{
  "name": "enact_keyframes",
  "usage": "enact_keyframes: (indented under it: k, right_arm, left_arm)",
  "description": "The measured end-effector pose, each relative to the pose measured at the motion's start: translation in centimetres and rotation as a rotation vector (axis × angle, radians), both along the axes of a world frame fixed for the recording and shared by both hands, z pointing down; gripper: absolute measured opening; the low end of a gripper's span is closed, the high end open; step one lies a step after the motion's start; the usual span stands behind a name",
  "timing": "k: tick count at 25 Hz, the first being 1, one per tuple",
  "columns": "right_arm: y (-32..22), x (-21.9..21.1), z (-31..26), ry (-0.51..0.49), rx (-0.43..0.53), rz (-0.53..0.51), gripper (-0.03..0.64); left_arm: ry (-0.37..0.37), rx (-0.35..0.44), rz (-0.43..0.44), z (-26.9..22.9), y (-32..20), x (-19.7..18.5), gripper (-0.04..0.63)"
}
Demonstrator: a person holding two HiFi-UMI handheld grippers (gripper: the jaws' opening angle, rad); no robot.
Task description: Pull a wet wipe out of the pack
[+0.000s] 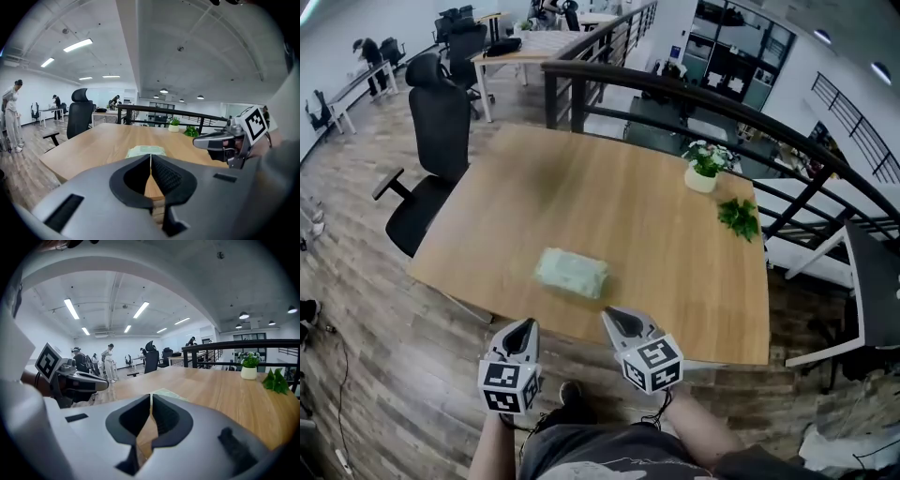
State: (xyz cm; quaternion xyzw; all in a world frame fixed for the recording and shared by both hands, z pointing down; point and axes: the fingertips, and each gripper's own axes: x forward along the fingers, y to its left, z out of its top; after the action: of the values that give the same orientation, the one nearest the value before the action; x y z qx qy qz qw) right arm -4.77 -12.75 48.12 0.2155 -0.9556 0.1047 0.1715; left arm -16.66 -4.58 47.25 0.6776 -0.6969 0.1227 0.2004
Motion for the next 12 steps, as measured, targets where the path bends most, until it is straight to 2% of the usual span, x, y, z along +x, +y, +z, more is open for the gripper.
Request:
enact_keyframes:
  k: [7,12]
  right_arm:
    - [-2.0,-2.4,1.4,0.077,-0.023,0.045,0.026]
    - [-2.8,-2.9,2.2,0.091,-0.046,0.049,0.026]
  left_arm:
    - [0.006,-0.065,0.134,2.2,-3.8,-2.3,0.018]
    - [0.005,-0.091,0.163,3.2,-6.1,-2.8,0.018]
